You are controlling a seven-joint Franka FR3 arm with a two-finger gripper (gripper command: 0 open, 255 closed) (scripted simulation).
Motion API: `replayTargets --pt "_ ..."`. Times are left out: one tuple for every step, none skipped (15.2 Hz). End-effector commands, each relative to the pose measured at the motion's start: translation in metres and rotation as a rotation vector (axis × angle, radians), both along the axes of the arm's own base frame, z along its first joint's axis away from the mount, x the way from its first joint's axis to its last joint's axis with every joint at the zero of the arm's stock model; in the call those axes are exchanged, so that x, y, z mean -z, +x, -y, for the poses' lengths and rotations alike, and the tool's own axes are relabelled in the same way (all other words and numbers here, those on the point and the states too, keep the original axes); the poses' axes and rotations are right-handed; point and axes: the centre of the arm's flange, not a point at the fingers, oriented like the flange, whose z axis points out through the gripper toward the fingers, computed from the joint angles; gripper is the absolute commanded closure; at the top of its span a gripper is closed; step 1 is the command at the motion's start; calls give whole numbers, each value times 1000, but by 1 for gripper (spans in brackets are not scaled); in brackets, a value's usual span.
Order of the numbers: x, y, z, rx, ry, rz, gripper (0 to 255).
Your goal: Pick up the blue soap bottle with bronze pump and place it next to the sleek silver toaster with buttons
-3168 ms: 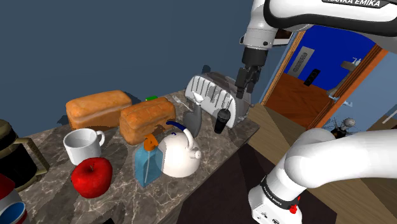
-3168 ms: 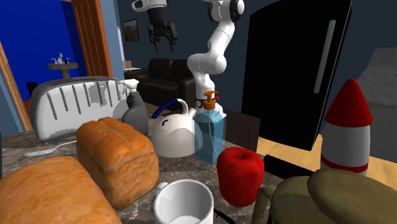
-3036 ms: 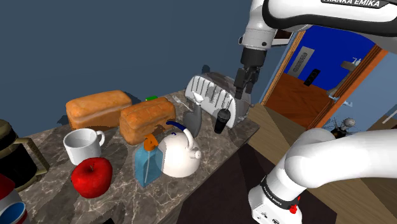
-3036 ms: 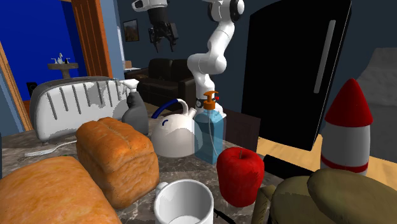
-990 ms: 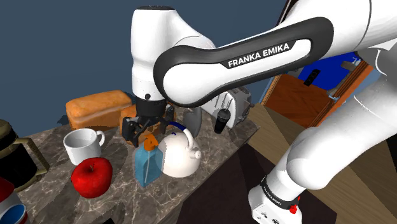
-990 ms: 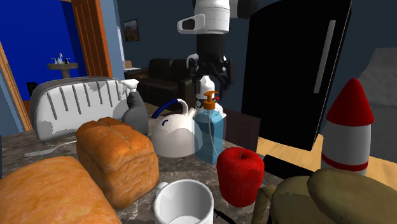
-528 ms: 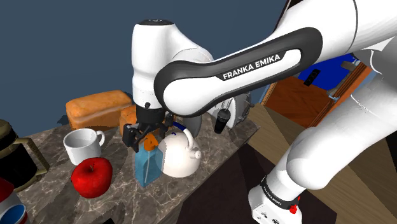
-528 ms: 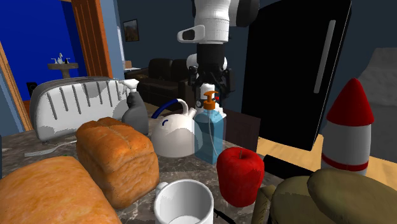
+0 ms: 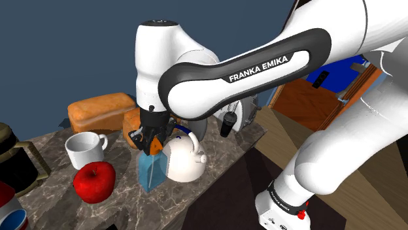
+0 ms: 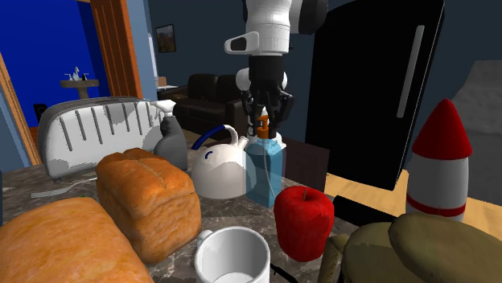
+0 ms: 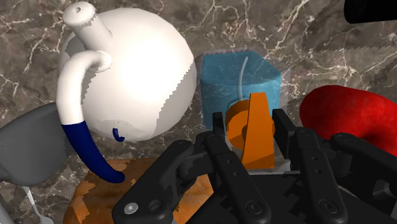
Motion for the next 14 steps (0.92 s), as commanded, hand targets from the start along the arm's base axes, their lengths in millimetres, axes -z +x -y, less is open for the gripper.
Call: replayTargets --pt "0 0 0 0 0 0 255" --pt "0 0 0 0 0 0 255" --pt "0 0 0 0 0 0 255" --pt "0 0 0 0 0 0 255" --pt "0 0 0 0 0 0 255" --pt "0 0 0 0 0 0 255" --pt "-5 0 0 0 0 0 255" --pt "-10 0 0 0 0 0 255" --pt "-16 0 0 0 0 0 255" --pt "-21 0 0 0 0 0 255" --pt "-26 0 0 0 0 0 255" --pt "-31 0 0 0 0 0 255" --pt "-37 0 0 0 0 0 255" --pt "-42 0 0 0 0 0 255"
